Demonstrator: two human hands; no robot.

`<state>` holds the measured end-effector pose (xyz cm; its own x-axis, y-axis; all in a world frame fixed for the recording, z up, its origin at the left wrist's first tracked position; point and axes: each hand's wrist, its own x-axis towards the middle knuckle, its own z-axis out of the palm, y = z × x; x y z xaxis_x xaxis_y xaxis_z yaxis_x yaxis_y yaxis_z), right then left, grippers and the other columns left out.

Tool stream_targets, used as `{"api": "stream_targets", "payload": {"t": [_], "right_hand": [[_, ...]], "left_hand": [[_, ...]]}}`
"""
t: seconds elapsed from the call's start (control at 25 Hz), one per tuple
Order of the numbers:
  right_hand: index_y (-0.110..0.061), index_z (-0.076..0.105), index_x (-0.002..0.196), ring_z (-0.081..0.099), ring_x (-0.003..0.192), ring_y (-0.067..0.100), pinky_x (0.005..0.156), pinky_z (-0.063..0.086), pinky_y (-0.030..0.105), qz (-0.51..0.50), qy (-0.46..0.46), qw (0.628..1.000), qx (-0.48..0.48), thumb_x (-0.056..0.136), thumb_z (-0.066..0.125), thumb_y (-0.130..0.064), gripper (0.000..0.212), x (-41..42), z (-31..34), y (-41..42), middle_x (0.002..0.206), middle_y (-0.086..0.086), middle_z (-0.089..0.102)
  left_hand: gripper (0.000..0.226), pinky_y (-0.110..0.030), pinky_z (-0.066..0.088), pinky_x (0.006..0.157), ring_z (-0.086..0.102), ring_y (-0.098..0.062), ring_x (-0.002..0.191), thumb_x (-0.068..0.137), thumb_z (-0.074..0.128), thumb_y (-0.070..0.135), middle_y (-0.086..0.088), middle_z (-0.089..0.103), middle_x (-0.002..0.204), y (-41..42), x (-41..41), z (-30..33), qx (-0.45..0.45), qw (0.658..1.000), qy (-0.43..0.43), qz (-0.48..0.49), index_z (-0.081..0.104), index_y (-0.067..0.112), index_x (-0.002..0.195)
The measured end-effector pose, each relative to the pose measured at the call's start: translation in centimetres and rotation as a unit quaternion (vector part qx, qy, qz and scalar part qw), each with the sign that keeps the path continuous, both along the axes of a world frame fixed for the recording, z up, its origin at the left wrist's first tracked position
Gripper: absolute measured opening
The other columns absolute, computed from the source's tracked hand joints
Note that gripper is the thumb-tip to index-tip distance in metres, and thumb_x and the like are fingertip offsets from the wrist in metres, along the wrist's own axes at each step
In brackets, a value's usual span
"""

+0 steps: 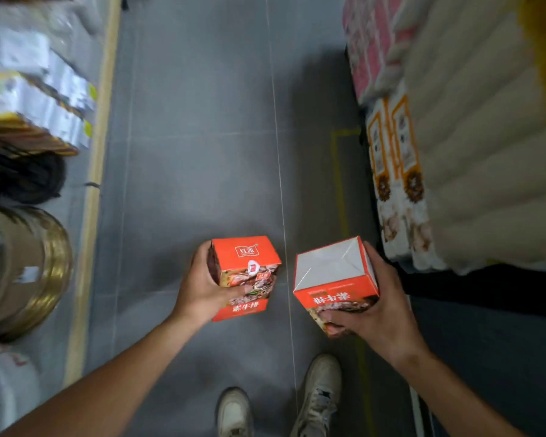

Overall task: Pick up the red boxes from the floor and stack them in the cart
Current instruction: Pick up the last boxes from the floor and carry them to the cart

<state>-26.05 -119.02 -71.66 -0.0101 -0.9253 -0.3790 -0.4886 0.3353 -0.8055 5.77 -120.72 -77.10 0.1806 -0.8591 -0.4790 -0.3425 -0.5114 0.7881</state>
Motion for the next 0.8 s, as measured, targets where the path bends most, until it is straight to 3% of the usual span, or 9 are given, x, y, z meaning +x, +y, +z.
{"api": "stream_targets", "payload": {"t": [0.12, 0.24, 0.32, 0.56, 0.68, 0.8], "right_hand": [[-0.049, 0.033, 0.150, 0.049, 0.132, 0.002, 0.109, 0.049, 0.042, 0.001, -0.027, 0.999, -0.025, 0.043, 0.101, -0.042, 0.128, 1.5, 11.0, -1.7, 0.142, -0.013, 0.049], [-0.046, 0.031, 0.151, 0.051, 0.132, 0.004, 0.110, 0.049, 0.047, 0.014, -0.029, 0.997, -0.064, 0.049, 0.100, -0.047, 0.122, 2.7, 20.9, -2.8, 0.142, -0.014, 0.050], [-0.041, 0.031, 0.151, 0.051, 0.133, 0.005, 0.111, 0.048, 0.049, 0.024, -0.027, 0.995, -0.097, 0.053, 0.100, -0.043, 0.120, 3.6, 28.1, -3.2, 0.143, -0.014, 0.049], [-0.041, 0.036, 0.149, 0.054, 0.131, 0.008, 0.108, 0.050, 0.048, 0.047, -0.036, 0.978, -0.199, 0.051, 0.101, -0.044, 0.117, 5.9, 46.2, -2.5, 0.142, -0.012, 0.053], [-0.043, 0.040, 0.146, 0.059, 0.126, 0.007, 0.106, 0.052, 0.046, 0.057, -0.040, 0.967, -0.244, 0.048, 0.102, -0.041, 0.116, 7.2, 54.2, -1.2, 0.137, -0.012, 0.058], [-0.045, 0.041, 0.143, 0.062, 0.122, 0.008, 0.103, 0.053, 0.045, 0.069, -0.039, 0.956, -0.283, 0.048, 0.102, -0.044, 0.113, 8.1, 60.3, 0.7, 0.133, -0.012, 0.061]], "left_hand": [[0.093, -0.047, 0.052, 0.100, 0.067, -0.009, 0.109, 0.036, 0.096, 0.039, 0.016, 0.069, 0.115, -2.0, 2.0, 12.2, -0.042, 0.999, 0.000, 0.001, 0.050, 0.047, 0.116], [0.090, -0.034, 0.054, 0.095, 0.066, 0.001, 0.104, 0.037, 0.095, 0.038, 0.029, 0.068, 0.110, -3.1, 3.2, 24.1, -0.105, 0.994, 0.001, 0.009, 0.049, 0.057, 0.113], [0.091, -0.028, 0.052, 0.093, 0.064, 0.009, 0.100, 0.043, 0.098, 0.027, 0.035, 0.067, 0.107, -3.0, 4.0, 32.0, -0.142, 0.990, 0.000, 0.027, 0.049, 0.058, 0.112], [0.088, -0.020, 0.051, 0.086, 0.063, 0.014, 0.093, 0.045, 0.100, 0.021, 0.019, 0.067, 0.107, -0.7, 6.1, 51.1, -0.218, 0.975, 0.009, 0.050, 0.050, 0.048, 0.112], [0.094, -0.009, 0.046, 0.079, 0.061, 0.017, 0.093, 0.053, 0.099, 0.009, 0.019, 0.064, 0.109, 1.2, 7.2, 59.6, -0.254, 0.967, 0.012, 0.036, 0.045, 0.040, 0.123], [0.095, -0.006, 0.043, 0.079, 0.058, 0.017, 0.094, 0.056, 0.098, 0.016, 0.023, 0.060, 0.110, 3.6, 8.5, 66.1, -0.295, 0.955, 0.004, 0.031, 0.042, 0.037, 0.130]]}}
